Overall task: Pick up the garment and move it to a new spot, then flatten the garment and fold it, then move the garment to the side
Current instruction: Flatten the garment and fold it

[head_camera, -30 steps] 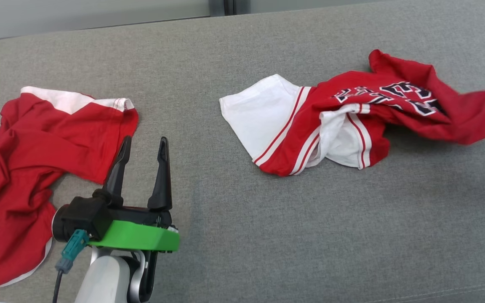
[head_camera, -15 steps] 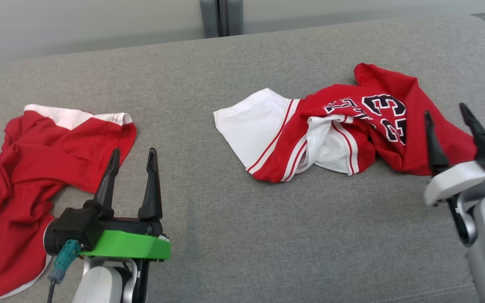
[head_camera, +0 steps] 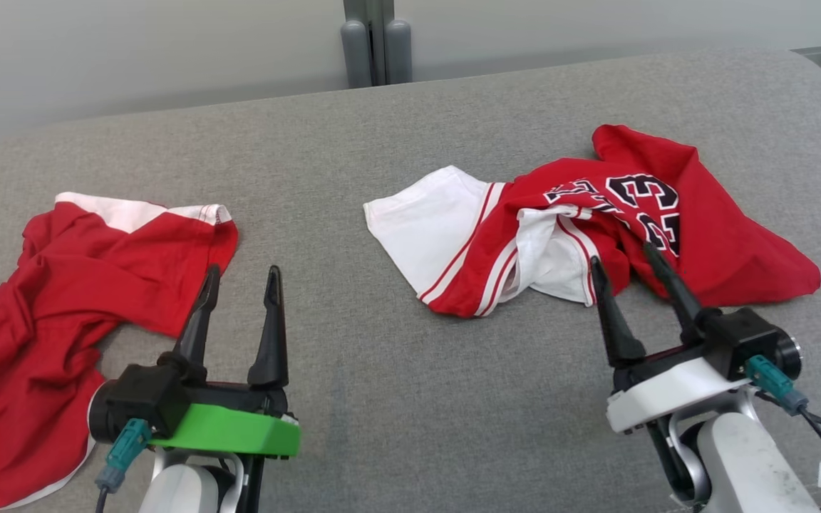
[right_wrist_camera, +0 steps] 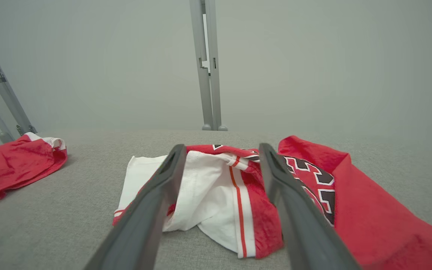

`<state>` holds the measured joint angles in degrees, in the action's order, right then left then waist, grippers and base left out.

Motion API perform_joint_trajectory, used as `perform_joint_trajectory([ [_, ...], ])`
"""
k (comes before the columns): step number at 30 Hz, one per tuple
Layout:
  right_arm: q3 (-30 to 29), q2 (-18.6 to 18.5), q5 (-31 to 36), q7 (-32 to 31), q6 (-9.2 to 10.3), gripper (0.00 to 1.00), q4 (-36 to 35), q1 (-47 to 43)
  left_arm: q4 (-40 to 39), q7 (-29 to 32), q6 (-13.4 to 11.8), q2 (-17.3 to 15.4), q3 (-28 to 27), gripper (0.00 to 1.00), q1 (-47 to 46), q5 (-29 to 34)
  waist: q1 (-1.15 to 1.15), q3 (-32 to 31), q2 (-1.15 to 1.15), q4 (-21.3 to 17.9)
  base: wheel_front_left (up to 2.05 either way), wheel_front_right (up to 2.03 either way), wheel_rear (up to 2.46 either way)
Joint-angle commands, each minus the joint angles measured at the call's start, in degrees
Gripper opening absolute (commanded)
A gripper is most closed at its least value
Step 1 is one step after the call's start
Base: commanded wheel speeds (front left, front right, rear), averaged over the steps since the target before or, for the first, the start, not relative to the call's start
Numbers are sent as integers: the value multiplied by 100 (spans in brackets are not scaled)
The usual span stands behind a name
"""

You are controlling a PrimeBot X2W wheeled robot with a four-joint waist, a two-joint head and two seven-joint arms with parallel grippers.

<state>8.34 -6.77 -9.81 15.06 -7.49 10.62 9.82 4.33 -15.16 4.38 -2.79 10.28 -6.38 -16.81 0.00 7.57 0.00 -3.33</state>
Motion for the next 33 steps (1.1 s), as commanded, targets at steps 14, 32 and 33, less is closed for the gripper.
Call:
perform_joint_trajectory([
  [14,61,156,141,17,-1,100,802,370,-30,1,-42,-19,206,100,-143,-6,0,391,0,512,0,0,0],
  [32,-124,181,-121,17,-1,0,2676,1292,4,1,-142,-19,340,100,-273,-146,0,665,0,1129,0,0,0],
  [33,-85,184,-151,17,-1,0,2640,1311,7,1,-149,-19,341,100,-275,-151,0,659,0,1131,0,0,0],
])
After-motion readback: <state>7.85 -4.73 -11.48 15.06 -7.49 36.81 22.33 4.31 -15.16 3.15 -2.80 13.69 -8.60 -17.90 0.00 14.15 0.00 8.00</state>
